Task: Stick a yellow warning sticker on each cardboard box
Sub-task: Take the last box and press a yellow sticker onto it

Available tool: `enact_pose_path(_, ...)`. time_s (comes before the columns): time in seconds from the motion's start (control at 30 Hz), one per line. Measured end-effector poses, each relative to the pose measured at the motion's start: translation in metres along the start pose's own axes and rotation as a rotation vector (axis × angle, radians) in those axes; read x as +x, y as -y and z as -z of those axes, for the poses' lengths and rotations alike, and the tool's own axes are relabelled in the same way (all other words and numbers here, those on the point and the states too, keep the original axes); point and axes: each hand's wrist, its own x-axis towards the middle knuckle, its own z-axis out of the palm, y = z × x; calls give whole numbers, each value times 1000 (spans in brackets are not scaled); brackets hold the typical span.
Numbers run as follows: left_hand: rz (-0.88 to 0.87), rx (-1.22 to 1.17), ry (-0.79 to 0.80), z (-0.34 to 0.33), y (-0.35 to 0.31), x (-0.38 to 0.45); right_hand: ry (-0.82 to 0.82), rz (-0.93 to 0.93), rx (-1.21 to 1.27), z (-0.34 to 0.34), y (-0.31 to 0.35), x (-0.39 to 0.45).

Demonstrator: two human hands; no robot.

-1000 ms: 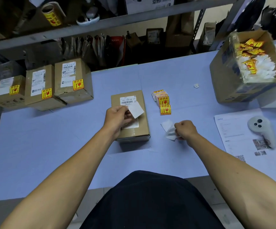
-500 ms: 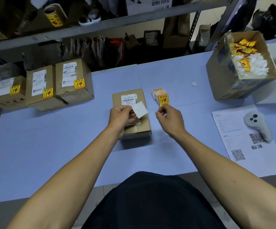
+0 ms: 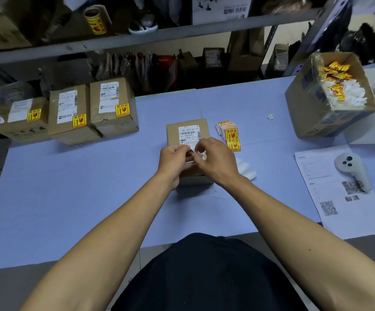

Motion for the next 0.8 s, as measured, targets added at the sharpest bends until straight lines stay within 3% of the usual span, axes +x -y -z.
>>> enact_pose_path(0.23,-3,-12,1,14,-3,0,0,-105,51,-6,10,-4)
enact_pose_path(0.37,-29,116,-35,24,-1,5,23,-359,557,-1,13,-2)
enact_pose_path(0.5,49,122,81,29,-3,6,130,-573,909,10,15,-3)
enact_pose_path(0.8,24,229,114,24,1,9,120,-708,862,12,-3,-9)
